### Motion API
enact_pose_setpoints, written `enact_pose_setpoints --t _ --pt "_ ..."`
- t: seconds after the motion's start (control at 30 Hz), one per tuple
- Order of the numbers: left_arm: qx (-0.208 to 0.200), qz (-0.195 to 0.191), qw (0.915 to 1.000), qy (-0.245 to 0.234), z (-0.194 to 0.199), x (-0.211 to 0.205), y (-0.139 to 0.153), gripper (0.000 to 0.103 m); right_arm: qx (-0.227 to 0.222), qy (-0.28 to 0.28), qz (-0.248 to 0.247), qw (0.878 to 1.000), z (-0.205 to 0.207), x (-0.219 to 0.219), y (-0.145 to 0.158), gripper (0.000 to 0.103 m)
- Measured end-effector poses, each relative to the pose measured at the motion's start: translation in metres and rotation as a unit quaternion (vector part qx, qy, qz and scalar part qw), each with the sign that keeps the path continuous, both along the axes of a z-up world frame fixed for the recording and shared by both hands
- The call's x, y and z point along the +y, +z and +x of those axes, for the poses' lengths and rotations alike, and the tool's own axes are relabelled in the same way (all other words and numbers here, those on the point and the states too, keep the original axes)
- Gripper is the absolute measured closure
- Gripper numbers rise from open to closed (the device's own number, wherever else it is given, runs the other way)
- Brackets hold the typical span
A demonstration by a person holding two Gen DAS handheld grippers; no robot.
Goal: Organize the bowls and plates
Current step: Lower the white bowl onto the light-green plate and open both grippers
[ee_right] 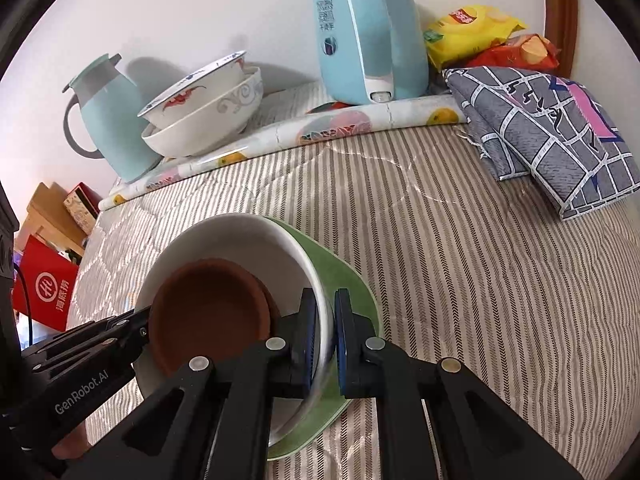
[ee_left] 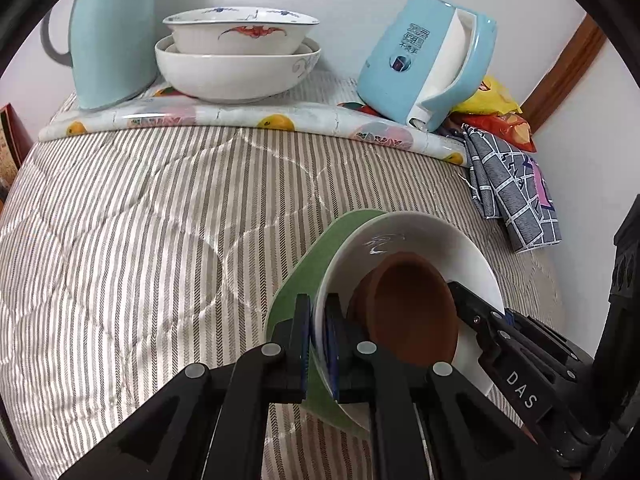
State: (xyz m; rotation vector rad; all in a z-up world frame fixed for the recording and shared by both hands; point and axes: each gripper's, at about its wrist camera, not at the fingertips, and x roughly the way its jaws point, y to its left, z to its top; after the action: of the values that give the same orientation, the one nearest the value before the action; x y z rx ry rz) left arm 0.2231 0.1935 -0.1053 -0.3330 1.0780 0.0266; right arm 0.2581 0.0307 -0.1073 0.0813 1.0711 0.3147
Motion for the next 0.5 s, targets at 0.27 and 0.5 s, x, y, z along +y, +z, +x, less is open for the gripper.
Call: enact_pose_setpoints --t 0.27,0.5 --pt "0.000 -0.002 0.9999 -0.011 0.0051 -0.0013 -0.0015 0.093 0.005 -0.002 0.003 1.000 0.0038 -0.0025 -0.0055 0.094" --pt "0.001 -0.019 0.9997 -0.012 0.0048 0.0015 -0.0049 0.090 0.003 -0.006 0.007 1.000 0.0023 -0.0037 -0.0060 0.094"
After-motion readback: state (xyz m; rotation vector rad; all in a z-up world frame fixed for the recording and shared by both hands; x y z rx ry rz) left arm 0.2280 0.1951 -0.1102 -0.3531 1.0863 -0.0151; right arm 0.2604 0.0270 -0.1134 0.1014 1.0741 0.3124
